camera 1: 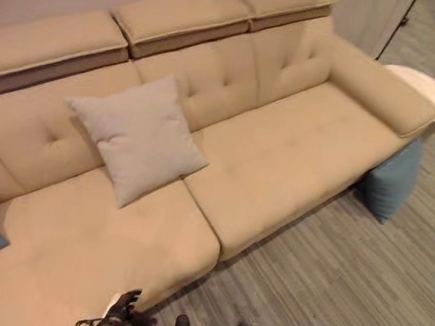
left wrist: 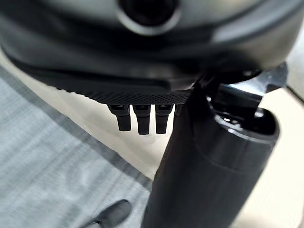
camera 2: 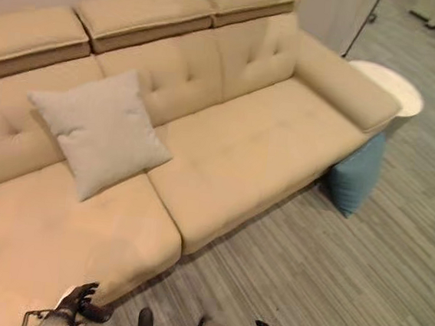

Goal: Pick up all the scattered cushions and arrange them neatly on the sofa.

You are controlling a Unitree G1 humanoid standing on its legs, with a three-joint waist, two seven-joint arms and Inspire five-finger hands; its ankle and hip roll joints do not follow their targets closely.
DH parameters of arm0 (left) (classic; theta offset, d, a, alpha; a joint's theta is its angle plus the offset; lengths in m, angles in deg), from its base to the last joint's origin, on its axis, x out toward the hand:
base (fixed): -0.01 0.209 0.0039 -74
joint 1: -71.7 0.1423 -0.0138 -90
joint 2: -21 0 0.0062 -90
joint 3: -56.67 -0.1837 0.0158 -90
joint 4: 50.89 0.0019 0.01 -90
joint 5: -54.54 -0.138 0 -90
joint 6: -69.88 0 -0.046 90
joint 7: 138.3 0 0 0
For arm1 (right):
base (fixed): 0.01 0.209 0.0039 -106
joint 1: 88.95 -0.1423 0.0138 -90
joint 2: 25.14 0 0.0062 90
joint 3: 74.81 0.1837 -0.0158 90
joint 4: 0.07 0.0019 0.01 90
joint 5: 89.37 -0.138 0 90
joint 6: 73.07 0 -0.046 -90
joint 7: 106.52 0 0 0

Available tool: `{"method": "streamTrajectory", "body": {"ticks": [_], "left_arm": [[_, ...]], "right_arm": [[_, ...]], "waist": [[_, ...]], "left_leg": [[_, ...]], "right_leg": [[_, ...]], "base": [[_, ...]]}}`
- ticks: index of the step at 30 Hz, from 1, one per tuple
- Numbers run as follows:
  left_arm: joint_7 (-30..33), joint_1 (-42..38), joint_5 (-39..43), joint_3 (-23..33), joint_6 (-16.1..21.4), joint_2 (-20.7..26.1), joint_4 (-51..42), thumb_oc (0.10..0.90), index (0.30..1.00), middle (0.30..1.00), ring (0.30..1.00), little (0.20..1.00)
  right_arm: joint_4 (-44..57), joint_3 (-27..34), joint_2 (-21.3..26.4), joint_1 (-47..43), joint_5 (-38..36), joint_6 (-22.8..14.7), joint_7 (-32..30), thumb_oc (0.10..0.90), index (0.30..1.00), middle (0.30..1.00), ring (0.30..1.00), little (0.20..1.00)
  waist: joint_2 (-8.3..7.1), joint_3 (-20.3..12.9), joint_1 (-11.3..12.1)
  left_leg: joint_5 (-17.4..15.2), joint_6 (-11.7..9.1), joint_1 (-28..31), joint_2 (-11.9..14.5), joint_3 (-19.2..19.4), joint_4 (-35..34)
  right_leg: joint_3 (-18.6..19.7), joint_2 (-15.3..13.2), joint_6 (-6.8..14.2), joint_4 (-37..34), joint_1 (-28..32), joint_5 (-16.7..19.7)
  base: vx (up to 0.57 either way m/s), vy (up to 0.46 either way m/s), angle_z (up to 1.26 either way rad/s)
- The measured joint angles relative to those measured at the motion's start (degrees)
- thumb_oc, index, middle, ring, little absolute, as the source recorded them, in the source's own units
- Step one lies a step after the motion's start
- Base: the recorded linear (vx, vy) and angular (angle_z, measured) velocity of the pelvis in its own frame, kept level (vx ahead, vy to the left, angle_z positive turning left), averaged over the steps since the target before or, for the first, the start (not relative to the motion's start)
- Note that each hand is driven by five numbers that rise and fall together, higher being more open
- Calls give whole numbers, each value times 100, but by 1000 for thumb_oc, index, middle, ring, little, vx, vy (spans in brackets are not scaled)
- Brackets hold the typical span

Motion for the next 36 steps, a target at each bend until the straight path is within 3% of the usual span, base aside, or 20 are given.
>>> {"method": "streamTrajectory", "body": {"ticks": [1, 2, 3, 4, 6, 9, 11, 14, 18, 21, 22, 23, 24, 26, 27, 28, 29, 31, 34, 36], "left_arm": [[0, 31, -2, -3, 0, 29, -9, 800, 900, 900, 900, 900], [-14, 43, -5, 2, -6, 56, -14, 800, 900, 900, 900, 900], [-9, 48, -5, 16, -16, -14, -15, 800, 900, 900, 900, 900], [-35, 141, -6, -8, -9, -95, -31, 800, 900, 900, 900, 900], [-22, 79, -2, -53, 5, -172, -98, 800, 900, 900, 900, 900], [-28, -99, -2, -267, 5, -300, -123, 800, 900, 900, 900, 900], [-60, -107, 1, -322, 2, -389, -126, 800, 900, 900, 900, 900], [-59, -206, 1, -494, 8, -450, -132, 800, 900, 900, 900, 900], [-68, -316, 15, -491, 3, -546, -102, 800, 900, 900, 900, 900], [-33, -201, 2, -409, -5, -555, -76, 800, 900, 900, 900, 900], [-15, -158, 1, -423, -39, -530, -65, 800, 900, 900, 900, 900], [-2, -265, 1, -421, -43, -471, -113, 800, 900, 900, 900, 900], [-2, -384, 3, -426, -89, -460, -128, 800, 900, 900, 900, 900], [3, -344, 15, -355, -100, -284, -284, 800, 900, 900, 900, 900], [6, -343, 17, -296, -100, -245, -284, 800, 900, 900, 900, 900], [19, -377, 58, -182, -95, -190, -289, 800, 900, 900, 900, 900], [24, -333, 132, -4, -66, -168, -317, 800, 900, 900, 900, 900], [119, -208, 259, 284, -67, -188, -213, 800, 900, 900, 900, 900], [134, -161, 307, 276, -35, -50, -207, 800, 900, 900, 900, 900], [133, -136, 349, 282, -53, -60, -65, 800, 900, 900, 900, 900]], "right_arm": [[54, -6, -6, -42, 1, -10, 1, 800, 900, 900, 900, 900], [73, -14, -34, -42, 3, -11, 2, 800, 900, 900, 900, 900], [70, -11, -25, -79, 26, 7, -1, 800, 900, 900, 900, 900], [73, -42, -38, -103, 90, -16, 2, 800, 900, 900, 900, 900], [108, -41, -23, -42, 94, -78, -3, 800, 900, 900, 900, 900], [76, -30, 50, 124, 91, -72, -54, 800, 900, 900, 900, 900], [48, -40, 50, 178, 87, -48, -92, 800, 900, 900, 900, 900], [-78, -31, 85, 285, 83, -16, -119, 800, 900, 900, 900, 900], [-181, -34, 111, 251, 77, 82, -121, 800, 900, 900, 900, 900], [-173, -27, 167, 109, 78, 96, -122, 800, 900, 900, 900, 900], [-163, -29, 115, 40, 72, 90, -140, 800, 900, 900, 900, 900], [-148, -32, 31, 24, 65, 54, -145, 800, 900, 900, 900, 900], [-144, -5, -9, 12, 48, 63, -152, 800, 900, 900, 900, 900], [-55, 25, -74, -231, -104, -8, -148, 800, 900, 900, 900, 900], [-48, 19, -75, -272, -132, -11, -145, 800, 900, 900, 900, 900], [9, 87, -66, -365, -152, -1, -139, 800, 900, 900, 900, 900], [38, 88, -69, -402, -162, 9, -122, 800, 900, 900, 900, 900], [177, 72, -64, -479, -163, -37, -104, 800, 900, 900, 900, 900], [182, 85, -79, -426, -168, -16, -87, 800, 900, 900, 900, 900], [189, 84, -73, -384, -186, -19, -89, 800, 900, 900, 900, 900]], "waist": [[-55, -38, 132], [-124, -77, 124], [-60, -72, 104], [2, -146, 198], [31, -203, 205], [50, -233, 63], [55, -239, 27], [15, -230, 43], [2, -180, 54], [189, -180, 84], [185, -183, 38], [15, -159, 14], [-76, -111, 2], [-124, 1, 70], [-116, 13, 64], [-77, 129, 42], [-69, 175, 111], [-69, 203, 171], [-133, 276, 109], [-187, 327, 7]], "left_leg": [[-51, -22, -41, 9, 49, -21], [26, -174, -84, -25, 62, -11], [88, -264, -86, 52, 74, -8], [131, -352, -4, 208, 134, -33], [301, -602, -37, 343, -317, 166], [481, -867, -228, 428, -621, 471], [535, -938, -275, 465, -849, 825], [307, -922, -502, 235, -1696, 1039], [249, -889, -706, -356, -2220, 536], [376, -620, -209, -201, -2167, -277], [520, -380, -93, -162, -1968, -356], [449, -351, -85, -260, -1828, -356], [433, -324, -61, -298, -1694, -386], [298, -92, 23, -280, -1032, -345], [235, -52, 23, -281, -954, -299], [203, -17, 96, -201, -656, -292], [152, -5, 111, -153, -435, -274], [-52, -17, 234, -156, -37, -244], [-185, -106, 266, -123, 99, -194], [-201, -261, 275, -94, 89, -100]], "right_leg": [[-129, -15, 23, -506, 219, 27], [-121, 29, -238, -1236, 530, 43], [-141, 129, -457, -1489, 597, 225], [-59, 283, -524, -1686, 636, 305], [80, 448, -681, -1771, 705, 348], [83, 496, -780, -1757, 696, 335], [332, 582, -898, -1776, 714, 417], [647, 601, -1072, -2062, 841, 614], [1052, 637, -1092, -2452, 861, 894], [1436, 901, -915, -2583, 955, 1025], [1407, 879, -774, -2417, 916, 890], [1154, 692, -677, -2357, 824, 827], [1191, 630, -644, -2279, 736, 886], [1034, 531, -419, -1512, 188, 746], [843, 494, -382, -1277, 43, 720], [275, 323, -152, -801, -233, 606], [-332, 78, -72, -450, -439, 544], [-1036, -524, -56, -661, -565, 571], [-971, -711, 21, -1166, -555, 708], [-853, -636, -156, -1278, -533, 974]], "base": [[-20, -149, -75], [-18, -206, -58], [-9, -226, -65], [-13, -204, -75], [-27, -165, -51], [-10, -79, 2], [22, -39, -52], [67, -8, -46], [108, 63, -53], [65, 73, -103], [27, 92, -88], [39, 114, -71], [48, 105, -109], [27, 53, -139], [52, -4, -96], [81, -42, -88], [89, -88, -98], [74, -108, -110], [114, -129, -46], [165, -185, 2]]}}
